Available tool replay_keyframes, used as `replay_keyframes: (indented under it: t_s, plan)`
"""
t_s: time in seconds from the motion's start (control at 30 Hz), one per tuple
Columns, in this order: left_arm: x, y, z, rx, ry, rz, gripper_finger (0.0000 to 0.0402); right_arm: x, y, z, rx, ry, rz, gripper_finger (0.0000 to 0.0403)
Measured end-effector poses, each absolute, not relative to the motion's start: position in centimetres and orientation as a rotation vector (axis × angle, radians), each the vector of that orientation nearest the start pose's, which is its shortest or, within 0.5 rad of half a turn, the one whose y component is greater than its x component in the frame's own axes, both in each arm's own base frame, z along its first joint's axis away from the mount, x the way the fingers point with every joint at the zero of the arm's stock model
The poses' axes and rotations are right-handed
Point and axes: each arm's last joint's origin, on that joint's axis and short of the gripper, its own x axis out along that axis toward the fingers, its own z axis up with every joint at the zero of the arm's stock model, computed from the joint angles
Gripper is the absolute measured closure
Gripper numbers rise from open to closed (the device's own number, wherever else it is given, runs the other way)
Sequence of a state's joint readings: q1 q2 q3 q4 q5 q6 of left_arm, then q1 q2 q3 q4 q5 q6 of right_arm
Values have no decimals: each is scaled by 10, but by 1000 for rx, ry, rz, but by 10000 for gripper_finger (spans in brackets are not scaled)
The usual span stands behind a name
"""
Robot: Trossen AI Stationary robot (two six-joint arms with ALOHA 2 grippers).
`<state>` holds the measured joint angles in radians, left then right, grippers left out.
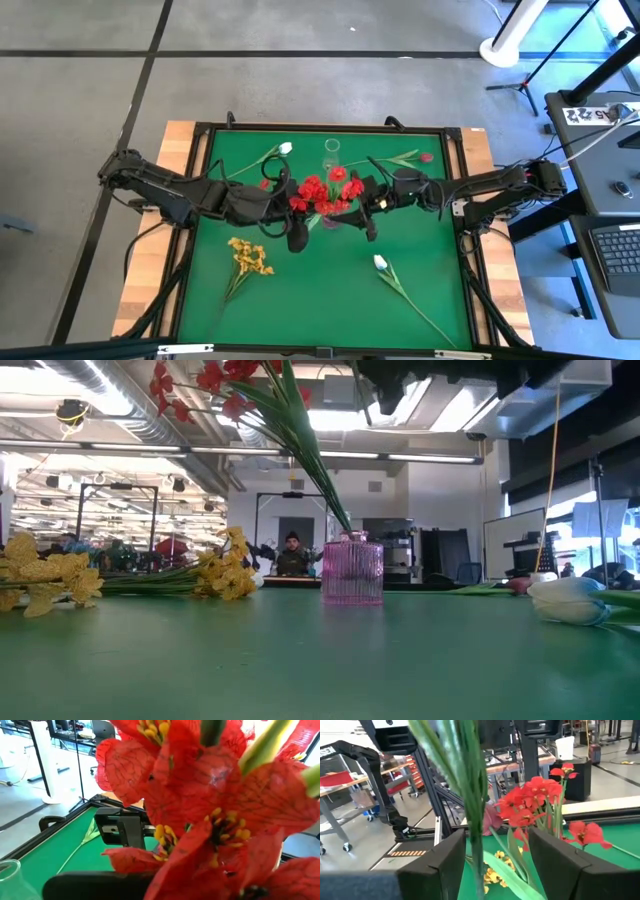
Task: Sort flowers into vase by color
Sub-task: Put the red flowers into the pink vase
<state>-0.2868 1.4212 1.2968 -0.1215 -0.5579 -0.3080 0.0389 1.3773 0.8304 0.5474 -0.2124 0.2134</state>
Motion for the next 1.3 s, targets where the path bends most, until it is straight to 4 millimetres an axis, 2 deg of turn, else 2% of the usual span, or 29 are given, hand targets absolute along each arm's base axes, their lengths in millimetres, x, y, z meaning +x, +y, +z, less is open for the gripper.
replay_keyframes:
  t_s: [0.27, 0.57, 0.7, 0.93, 1.03, 1.3]
  plan:
    - [312, -77, 371, -204, 182, 301, 399, 307, 18, 286, 228, 25, 248, 189]
    - [325, -78, 355, -183, 232, 307, 399, 317, 19, 272, 240, 61, 254, 200]
    - [325, -79, 355, -183, 231, 306, 399, 316, 19, 272, 240, 61, 267, 250]
    - [324, -79, 355, -178, 236, 322, 399, 316, 20, 273, 209, 53, 291, 384]
    - [324, -79, 355, -180, 226, 348, 379, 316, 20, 273, 208, 44, 291, 382]
    - [321, -85, 356, -184, 217, 358, 287, 316, 19, 276, 208, 21, 255, 392]
